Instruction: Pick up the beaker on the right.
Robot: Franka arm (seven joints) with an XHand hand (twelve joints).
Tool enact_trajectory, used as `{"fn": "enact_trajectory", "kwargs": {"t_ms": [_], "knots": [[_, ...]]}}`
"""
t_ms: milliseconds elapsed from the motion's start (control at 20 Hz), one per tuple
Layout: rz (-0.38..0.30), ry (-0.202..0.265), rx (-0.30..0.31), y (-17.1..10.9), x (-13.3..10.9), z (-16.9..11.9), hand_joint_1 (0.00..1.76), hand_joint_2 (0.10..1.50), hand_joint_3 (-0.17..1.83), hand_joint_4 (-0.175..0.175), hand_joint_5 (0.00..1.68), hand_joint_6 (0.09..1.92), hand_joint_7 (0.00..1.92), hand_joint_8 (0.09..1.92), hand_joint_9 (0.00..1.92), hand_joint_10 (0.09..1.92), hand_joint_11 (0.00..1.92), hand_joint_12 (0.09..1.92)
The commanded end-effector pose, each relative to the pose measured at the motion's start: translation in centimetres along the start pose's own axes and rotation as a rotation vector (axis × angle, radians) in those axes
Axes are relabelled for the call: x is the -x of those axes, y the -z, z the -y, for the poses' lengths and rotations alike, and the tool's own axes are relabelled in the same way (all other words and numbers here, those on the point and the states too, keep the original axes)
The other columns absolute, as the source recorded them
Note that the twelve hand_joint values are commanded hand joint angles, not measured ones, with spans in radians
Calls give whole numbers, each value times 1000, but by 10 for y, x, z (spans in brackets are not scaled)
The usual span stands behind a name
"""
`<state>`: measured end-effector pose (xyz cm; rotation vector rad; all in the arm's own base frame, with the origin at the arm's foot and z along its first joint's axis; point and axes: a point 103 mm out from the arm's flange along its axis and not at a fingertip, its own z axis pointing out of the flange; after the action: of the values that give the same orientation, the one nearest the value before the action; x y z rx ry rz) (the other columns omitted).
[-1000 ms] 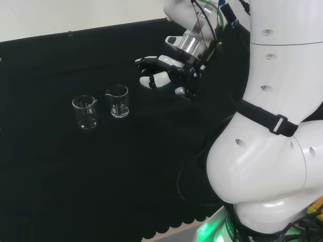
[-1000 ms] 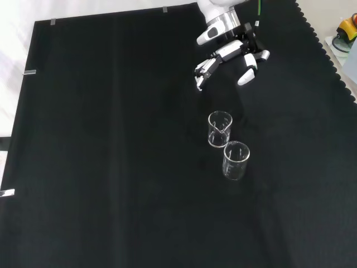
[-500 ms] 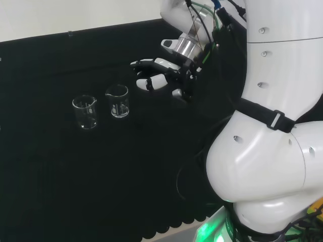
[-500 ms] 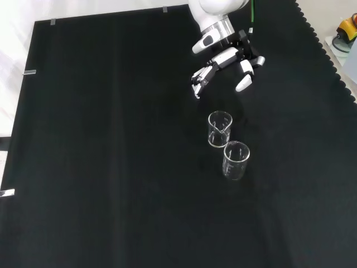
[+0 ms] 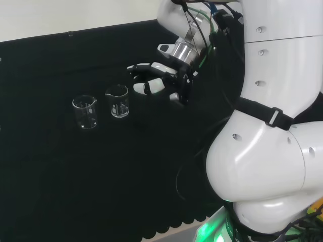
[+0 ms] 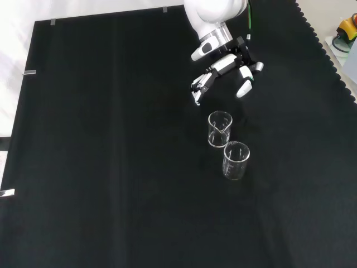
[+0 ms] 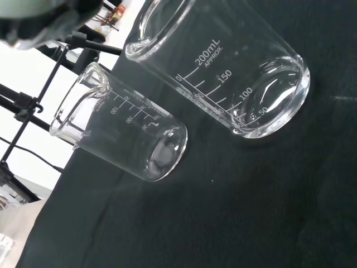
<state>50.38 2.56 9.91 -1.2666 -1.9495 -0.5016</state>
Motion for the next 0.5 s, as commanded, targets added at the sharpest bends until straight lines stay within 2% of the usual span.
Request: {"fn": "enact_trajectory", "kwargs": {"t_ms": [50, 500], "knots": [[-11, 6, -1, -3, 3, -3, 706, 340, 1074, -39, 344, 87, 284, 572, 411, 607, 0, 1351], [-20, 11, 0, -8, 9, -5, 667, 336, 1026, -39, 350, 87, 302, 582, 427, 603, 0, 1367]]}}
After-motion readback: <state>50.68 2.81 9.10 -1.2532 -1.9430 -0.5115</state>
